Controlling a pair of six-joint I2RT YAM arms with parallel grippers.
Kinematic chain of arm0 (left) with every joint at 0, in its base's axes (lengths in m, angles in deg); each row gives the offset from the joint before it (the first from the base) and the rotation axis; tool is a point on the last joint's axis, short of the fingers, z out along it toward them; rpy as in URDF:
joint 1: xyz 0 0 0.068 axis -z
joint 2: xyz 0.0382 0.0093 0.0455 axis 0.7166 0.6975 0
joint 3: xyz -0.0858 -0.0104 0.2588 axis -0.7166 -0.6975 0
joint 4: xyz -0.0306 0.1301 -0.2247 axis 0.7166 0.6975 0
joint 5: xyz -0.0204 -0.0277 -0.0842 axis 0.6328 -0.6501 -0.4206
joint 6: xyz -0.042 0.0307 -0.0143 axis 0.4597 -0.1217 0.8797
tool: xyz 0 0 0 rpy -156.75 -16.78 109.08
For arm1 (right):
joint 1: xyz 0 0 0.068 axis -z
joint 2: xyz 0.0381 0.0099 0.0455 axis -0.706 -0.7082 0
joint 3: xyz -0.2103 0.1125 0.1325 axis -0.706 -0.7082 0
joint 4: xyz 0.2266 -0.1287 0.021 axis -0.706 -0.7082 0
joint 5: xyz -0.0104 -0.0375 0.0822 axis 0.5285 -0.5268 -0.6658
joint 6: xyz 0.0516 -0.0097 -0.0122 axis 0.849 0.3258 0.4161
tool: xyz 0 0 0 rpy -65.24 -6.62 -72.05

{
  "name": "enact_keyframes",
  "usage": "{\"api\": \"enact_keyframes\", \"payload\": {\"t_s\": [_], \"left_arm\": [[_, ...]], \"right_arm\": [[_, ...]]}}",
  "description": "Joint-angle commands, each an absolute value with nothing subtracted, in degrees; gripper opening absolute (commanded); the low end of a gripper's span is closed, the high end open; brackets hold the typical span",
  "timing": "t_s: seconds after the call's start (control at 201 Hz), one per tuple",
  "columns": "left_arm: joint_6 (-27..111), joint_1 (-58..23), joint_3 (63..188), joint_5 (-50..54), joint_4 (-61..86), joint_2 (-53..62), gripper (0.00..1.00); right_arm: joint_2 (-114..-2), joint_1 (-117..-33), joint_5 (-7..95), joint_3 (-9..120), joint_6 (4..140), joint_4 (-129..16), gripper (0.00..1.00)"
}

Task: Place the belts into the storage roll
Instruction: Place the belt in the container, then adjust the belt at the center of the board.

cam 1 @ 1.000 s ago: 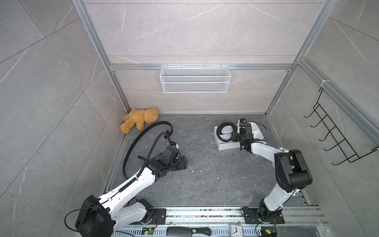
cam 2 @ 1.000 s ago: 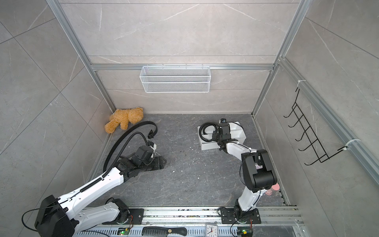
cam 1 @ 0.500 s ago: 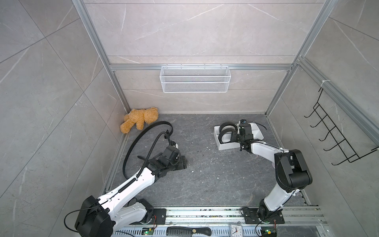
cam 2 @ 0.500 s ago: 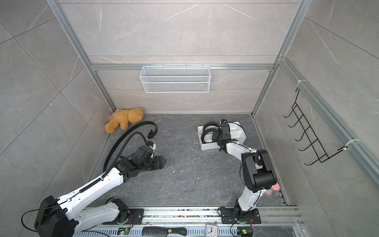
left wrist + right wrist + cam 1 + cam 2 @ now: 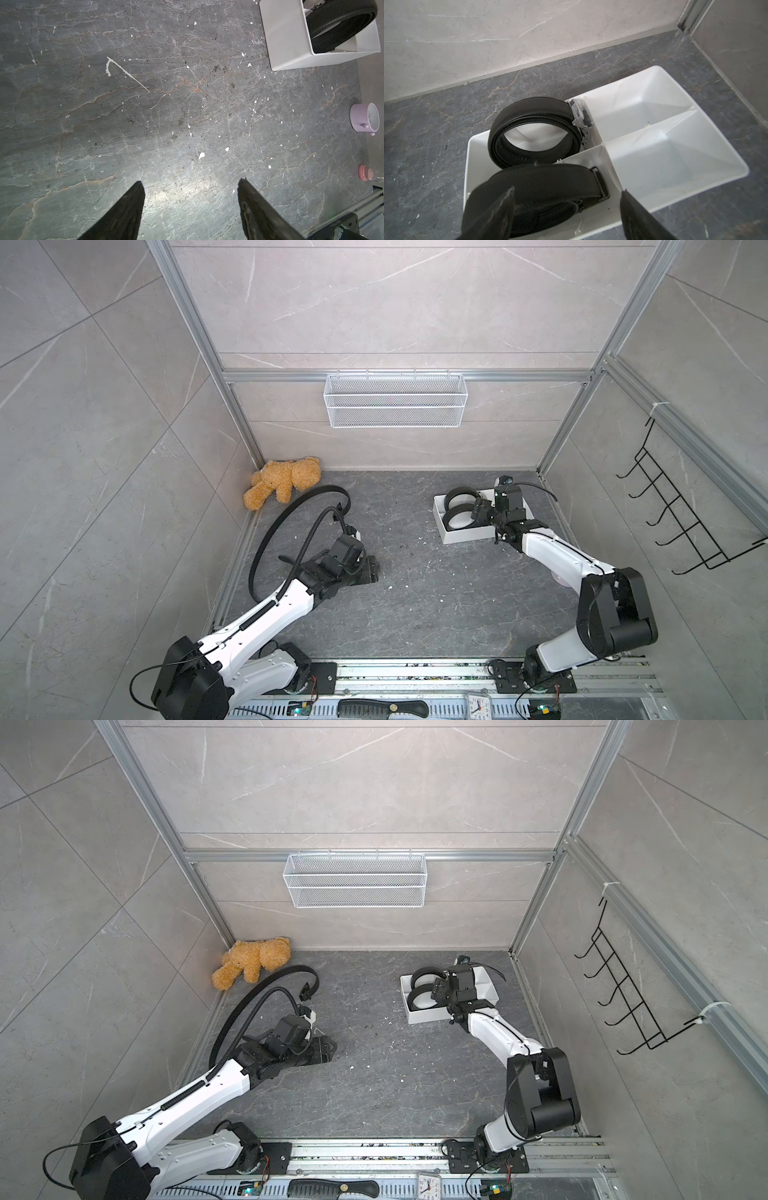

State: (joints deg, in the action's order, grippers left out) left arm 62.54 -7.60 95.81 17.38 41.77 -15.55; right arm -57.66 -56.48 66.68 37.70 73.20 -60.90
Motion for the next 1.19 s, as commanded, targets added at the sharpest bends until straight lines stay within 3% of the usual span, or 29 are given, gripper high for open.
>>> {"api": "enact_keyframes", "payload": {"t_s": [0.0, 0.204, 0.408, 0.727, 0.916, 1.025, 1.185], "left_arm": [[61.53, -8.81, 98.8, 18.87, 44.34, -15.21, 0.75], [60.43, -14.25, 103.93, 17.14, 50.58, -14.0, 0.79], [55.54, -24.34, 111.56, 15.05, 57.54, -10.02, 0.86], [48.31, -43.69, 120.19, 11.33, 58.3, 1.27, 0.85], [48.61, -47.23, 122.54, 12.31, 60.96, 7.11, 0.84], [52.32, -51.53, 119.86, 15.32, 63.55, 6.38, 0.83], [55.26, -57.38, 109.7, 9.65, 61.85, 1.01, 0.78]], "right_arm": [[-55.39, -56.7, 67.16, 42.45, 76.28, -75.21, 0.81], [-49.14, -59.05, 65.12, 42.44, 80.4, -85.77, 0.82], [-42.31, -67.32, 63.83, 39.6, 83.44, -91.09, 0.82], [-35.96, -81.58, 64.45, 36.0, 90.26, -93.28, 0.82], [-37.52, -87.09, 65.27, 36.14, 91.31, -94.14, 0.82], [-38.9, -89.1, 65.13, 36.5, 91.26, -94.02, 0.83], [-40.03, -89.78, 64.99, 35.9, 90.73, -92.44, 0.83]]}}
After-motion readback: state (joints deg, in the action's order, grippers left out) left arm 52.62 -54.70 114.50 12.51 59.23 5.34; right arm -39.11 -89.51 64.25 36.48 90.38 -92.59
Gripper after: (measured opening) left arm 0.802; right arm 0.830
